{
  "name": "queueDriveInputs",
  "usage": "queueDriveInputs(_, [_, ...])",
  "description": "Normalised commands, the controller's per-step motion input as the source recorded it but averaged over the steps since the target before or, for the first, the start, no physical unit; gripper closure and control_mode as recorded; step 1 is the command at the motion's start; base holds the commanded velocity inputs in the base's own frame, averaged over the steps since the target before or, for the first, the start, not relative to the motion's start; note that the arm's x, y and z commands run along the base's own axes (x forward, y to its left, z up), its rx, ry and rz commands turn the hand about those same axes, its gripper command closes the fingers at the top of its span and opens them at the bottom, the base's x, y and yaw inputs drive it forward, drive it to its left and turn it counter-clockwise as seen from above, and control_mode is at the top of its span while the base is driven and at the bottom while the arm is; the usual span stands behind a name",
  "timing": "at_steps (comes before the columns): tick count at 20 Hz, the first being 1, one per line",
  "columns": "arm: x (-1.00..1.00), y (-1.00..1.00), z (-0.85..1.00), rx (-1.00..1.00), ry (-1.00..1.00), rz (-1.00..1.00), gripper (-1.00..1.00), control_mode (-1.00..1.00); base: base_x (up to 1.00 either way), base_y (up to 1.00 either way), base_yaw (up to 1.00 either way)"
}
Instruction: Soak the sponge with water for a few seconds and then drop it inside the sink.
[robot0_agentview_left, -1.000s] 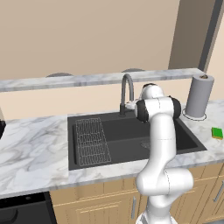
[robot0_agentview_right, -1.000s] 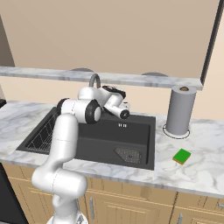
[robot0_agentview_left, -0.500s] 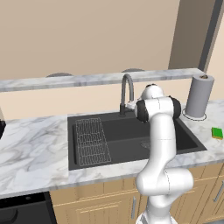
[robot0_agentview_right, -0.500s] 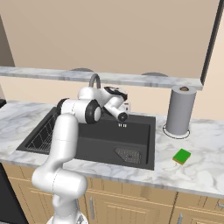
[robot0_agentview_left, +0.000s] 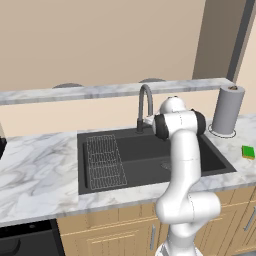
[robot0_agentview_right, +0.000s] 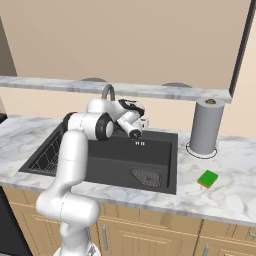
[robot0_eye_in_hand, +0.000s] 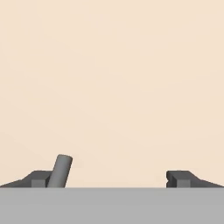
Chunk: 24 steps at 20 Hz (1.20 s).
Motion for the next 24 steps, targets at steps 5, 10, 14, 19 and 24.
queueDriveInputs(5, [0.0,-0.28,0.0,0.0,0.02,-0.1,-1.0,-1.0,0.0,0.0,0.0])
queueDriveInputs(10, [0.02,-0.37,0.0,0.0,0.02,-0.06,-1.0,-1.0,0.0,0.0,0.0])
queueDriveInputs(14, [0.12,-0.24,0.0,0.0,0.0,0.0,-1.0,-1.0,0.0,0.0,0.0])
queueDriveInputs(19, [0.06,-0.31,0.0,0.0,0.0,0.0,-1.0,-1.0,0.0,0.0,0.0])
queueDriveInputs(24, [0.1,-0.36,0.0,0.0,0.02,0.0,-1.0,-1.0,0.0,0.0,0.0])
